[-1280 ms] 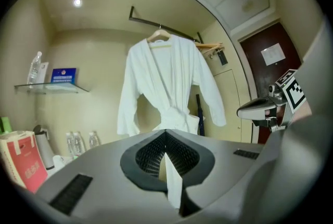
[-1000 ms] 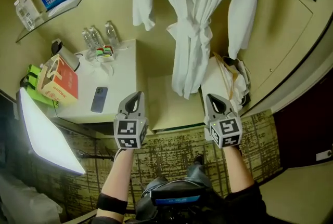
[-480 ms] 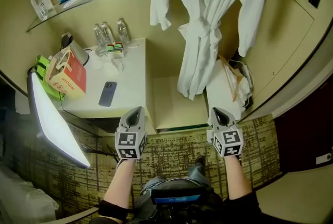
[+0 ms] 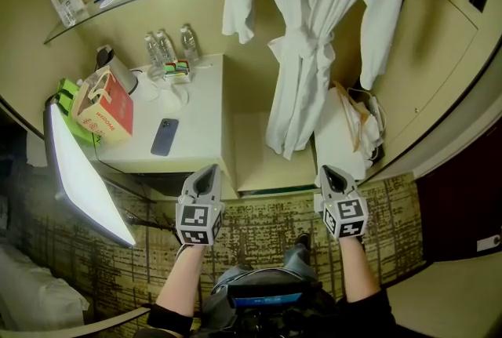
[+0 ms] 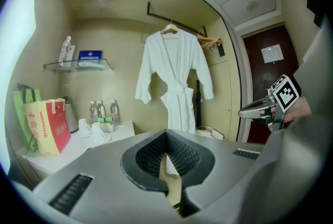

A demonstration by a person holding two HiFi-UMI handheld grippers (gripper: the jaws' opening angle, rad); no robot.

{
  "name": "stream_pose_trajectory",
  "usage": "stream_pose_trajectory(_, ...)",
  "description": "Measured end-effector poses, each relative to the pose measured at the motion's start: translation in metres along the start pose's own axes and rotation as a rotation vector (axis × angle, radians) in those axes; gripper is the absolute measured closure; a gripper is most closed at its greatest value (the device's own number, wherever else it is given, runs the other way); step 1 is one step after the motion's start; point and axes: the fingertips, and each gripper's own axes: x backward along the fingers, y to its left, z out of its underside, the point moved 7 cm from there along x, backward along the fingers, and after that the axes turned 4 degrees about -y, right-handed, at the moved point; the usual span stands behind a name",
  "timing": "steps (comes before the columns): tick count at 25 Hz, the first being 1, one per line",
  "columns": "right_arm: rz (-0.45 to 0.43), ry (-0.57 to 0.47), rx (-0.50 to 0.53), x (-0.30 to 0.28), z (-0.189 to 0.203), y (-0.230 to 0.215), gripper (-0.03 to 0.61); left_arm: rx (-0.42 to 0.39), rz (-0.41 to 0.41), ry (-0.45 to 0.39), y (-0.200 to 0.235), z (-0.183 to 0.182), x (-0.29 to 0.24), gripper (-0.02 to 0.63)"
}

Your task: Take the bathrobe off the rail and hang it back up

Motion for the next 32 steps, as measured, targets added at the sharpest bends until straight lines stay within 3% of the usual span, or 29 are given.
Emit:
stream_pose_trajectory(12, -0.052, 0.026, -0.010, -0.021, 0.009, -0.030, 0.560, 0.015, -0.041, 0.038, -0.016, 0.002, -0.025, 0.613)
stream_pose_trajectory(20, -0.121, 0.011, 0.031, -0.042, -0.006, -0.070, 0.561, 0.024, -0.063, 0.039, -0.042, -0.014, -0.076, 0.613)
stream_pose_trajectory(26, -0.166, -0.064, 0.129, -0.063, -0.044, -0.114, 0.558, 0.030, -0.101, 0.009, -0.066, -0.043, -0.126, 0.613)
stream_pose_trajectory(32, -0.189, -0.215, 0.259, -0.094, -0.115, -0.131, 0.489, -0.020, -0.054, -0.050, -0.073, -0.084, -0.170, 0.613)
